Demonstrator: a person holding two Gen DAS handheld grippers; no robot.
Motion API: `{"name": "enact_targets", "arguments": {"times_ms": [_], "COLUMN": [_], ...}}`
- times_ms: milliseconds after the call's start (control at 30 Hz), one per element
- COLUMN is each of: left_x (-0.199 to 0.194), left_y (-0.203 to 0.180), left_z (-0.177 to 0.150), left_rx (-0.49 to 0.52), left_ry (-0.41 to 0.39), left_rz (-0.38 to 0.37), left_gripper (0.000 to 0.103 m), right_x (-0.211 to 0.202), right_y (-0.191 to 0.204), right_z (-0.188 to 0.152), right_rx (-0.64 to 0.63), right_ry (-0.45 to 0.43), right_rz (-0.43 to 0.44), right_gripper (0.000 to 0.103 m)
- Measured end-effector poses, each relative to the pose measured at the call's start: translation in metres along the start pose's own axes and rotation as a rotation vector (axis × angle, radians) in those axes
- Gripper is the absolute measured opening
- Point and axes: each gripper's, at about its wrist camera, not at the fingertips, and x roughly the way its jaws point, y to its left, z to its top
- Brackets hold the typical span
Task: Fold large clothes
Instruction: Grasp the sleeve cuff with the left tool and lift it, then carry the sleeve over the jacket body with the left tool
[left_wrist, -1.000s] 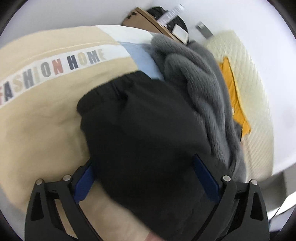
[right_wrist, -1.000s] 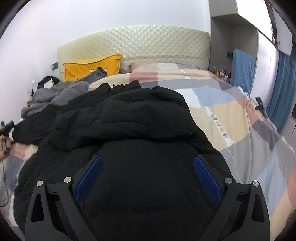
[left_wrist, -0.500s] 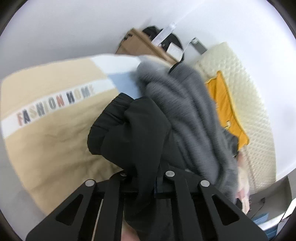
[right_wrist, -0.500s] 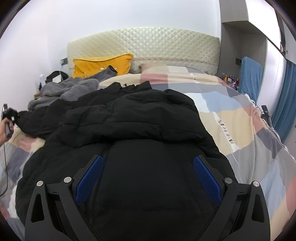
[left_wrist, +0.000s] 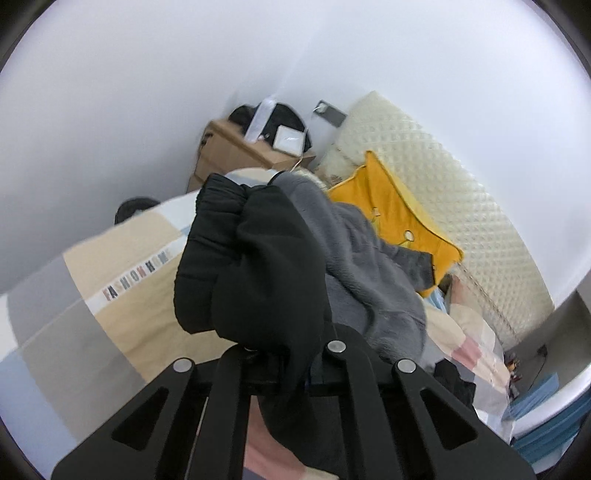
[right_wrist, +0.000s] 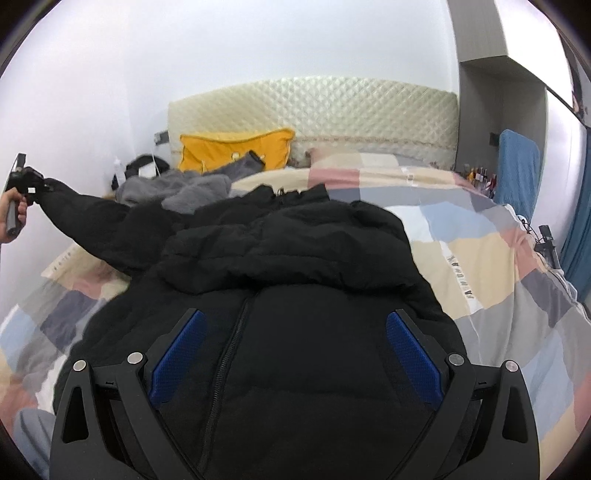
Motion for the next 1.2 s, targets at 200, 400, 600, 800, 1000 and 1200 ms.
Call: {"name": "enact_targets", "arguments": {"times_ms": [200, 400, 600, 800, 1000, 1200], "left_x": [-0.051, -0.098, -0.132, -0.145, -0.136, -0.122], "left_y": [-0.065, -0.143, -0.223, -0.299, -0.362, -0.432], "left_z": [-0.016, -0.038, -0.061, -0.095, -0.141, -0.185], "left_rx": [0.054, 0.137, 0.271, 0.387, 0.466, 0.581], "left_ry": [-0.051, -0.091, -0.104, -0.086, -0.036, 0.023], "left_rz": [-0.034, -0.118, -0.188, -0.248, -0.311, -0.354], "left_gripper": [0.005, 0.005, 0.005, 0.005, 0.005, 0.005], "right_x": [-0.024, -0.036, -0.043, -0.047, -0.059, -0.055], "right_y": [-0.002, -0.020, -0.053, -0.102, -0.137, -0.166], "right_z": [-0.001, -0.005, -0.002, 0.010, 0.020, 0.027], "right_rx": [-0.032, -0.040, 0.017, 0.091, 0.124, 0.156], "right_ry": [-0.063, -0.075, -0.078, -0.089, -0.137, -0.140], "right_rz": [0.044, 0.061, 0.047, 0.016, -0.011, -0.060], "right_gripper": [0.099, 0.099, 0.099, 0.099, 0.099, 0.099]}}
